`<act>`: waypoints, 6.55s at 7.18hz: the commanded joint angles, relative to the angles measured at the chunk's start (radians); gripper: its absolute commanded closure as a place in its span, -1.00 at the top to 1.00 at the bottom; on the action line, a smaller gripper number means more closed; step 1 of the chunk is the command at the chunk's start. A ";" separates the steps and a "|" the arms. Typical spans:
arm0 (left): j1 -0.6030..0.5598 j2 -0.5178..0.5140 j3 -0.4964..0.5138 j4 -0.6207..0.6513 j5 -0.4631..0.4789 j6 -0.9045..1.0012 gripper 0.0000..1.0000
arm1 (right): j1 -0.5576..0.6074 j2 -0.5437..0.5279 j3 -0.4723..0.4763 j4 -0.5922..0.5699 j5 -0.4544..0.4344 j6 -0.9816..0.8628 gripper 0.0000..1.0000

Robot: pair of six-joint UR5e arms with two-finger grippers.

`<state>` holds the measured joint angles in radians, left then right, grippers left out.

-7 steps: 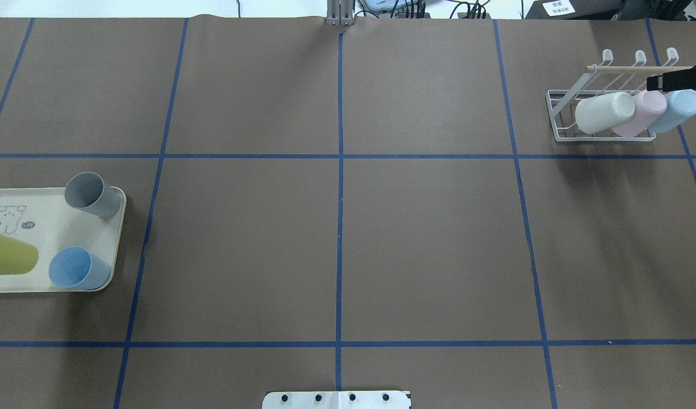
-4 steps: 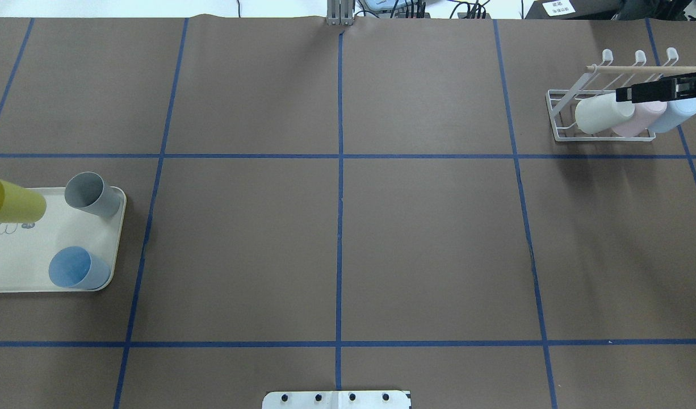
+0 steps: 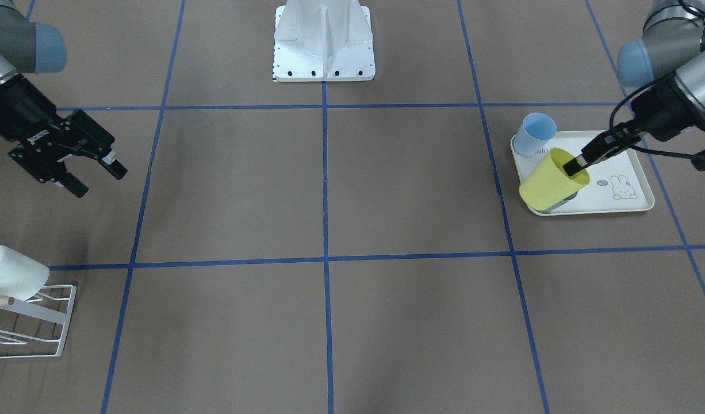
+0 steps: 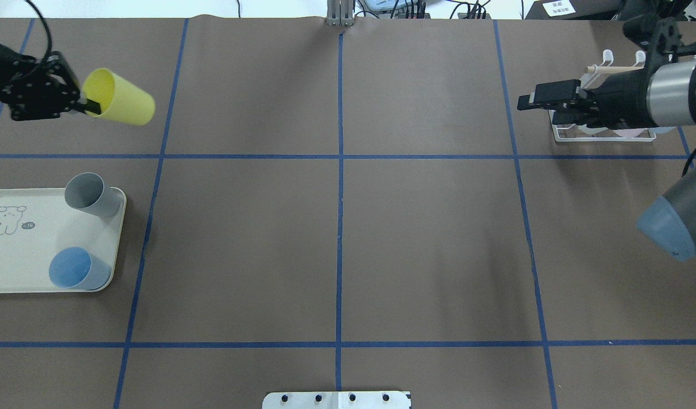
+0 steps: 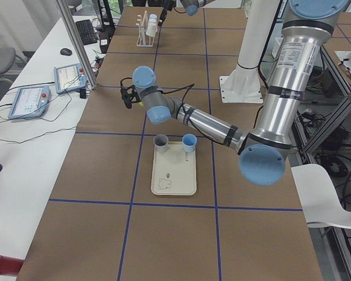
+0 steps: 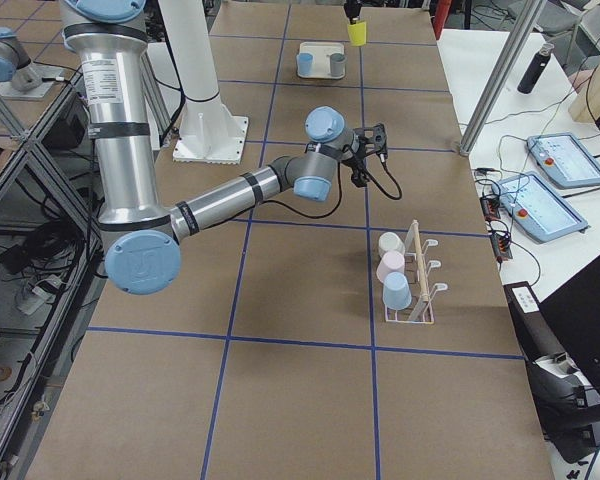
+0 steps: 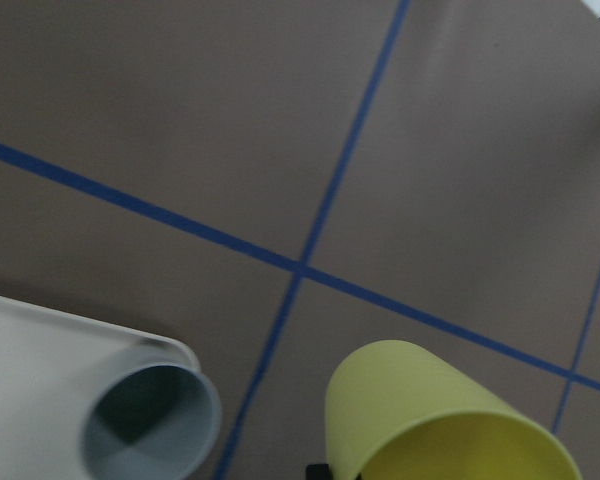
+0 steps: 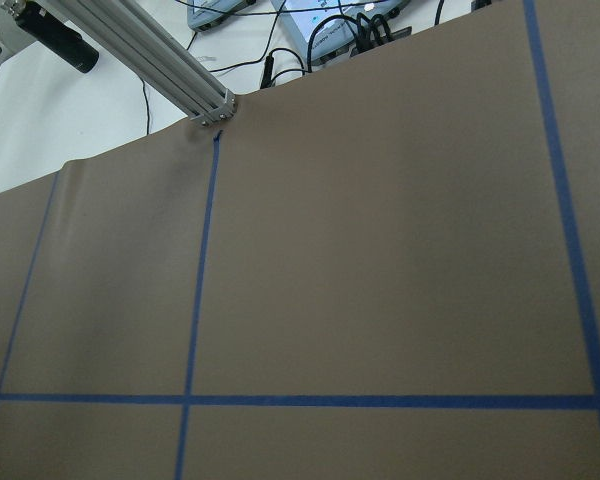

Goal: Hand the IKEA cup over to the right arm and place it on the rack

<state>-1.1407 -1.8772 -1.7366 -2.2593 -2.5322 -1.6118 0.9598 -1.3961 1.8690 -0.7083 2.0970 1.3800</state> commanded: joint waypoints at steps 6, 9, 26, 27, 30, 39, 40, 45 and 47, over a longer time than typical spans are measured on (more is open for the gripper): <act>0.347 -0.221 0.019 -0.477 0.583 -0.767 -1.00 | -0.289 0.242 -0.005 0.193 -0.360 0.966 0.98; 0.381 -0.220 0.058 -0.639 0.652 -0.883 -1.00 | -0.302 0.281 -0.011 0.261 -0.391 1.101 0.97; 0.492 -0.223 0.029 -0.732 0.650 -0.973 -1.00 | -0.355 0.292 -0.027 0.293 -0.492 1.153 -0.15; 0.492 -0.224 0.031 -0.732 0.652 -0.968 0.02 | -0.354 0.292 -0.027 0.299 -0.492 1.153 -0.64; 0.490 -0.220 0.019 -0.730 0.652 -0.967 1.00 | -0.352 0.292 -0.024 0.299 -0.492 1.150 -0.95; 0.446 -0.180 0.057 -0.709 0.653 -0.887 1.00 | 0.015 0.040 -0.079 -0.081 -0.492 -0.182 -1.00; 0.447 -0.180 0.063 -0.709 0.655 -0.887 1.00 | 0.075 0.055 -0.082 -0.167 -0.511 -0.309 -1.00; 0.455 -0.171 0.084 -0.710 0.656 -0.887 1.00 | 0.132 0.192 -0.347 -0.229 -0.711 -0.372 -0.99; 0.457 -0.172 0.085 -0.710 0.656 -0.887 1.00 | 0.117 0.186 -0.356 -0.229 -0.732 -0.369 -0.98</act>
<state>-0.6849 -2.0490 -1.6527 -2.9697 -1.8761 -2.4989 1.0838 -1.2031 1.5233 -0.9376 1.3797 1.0090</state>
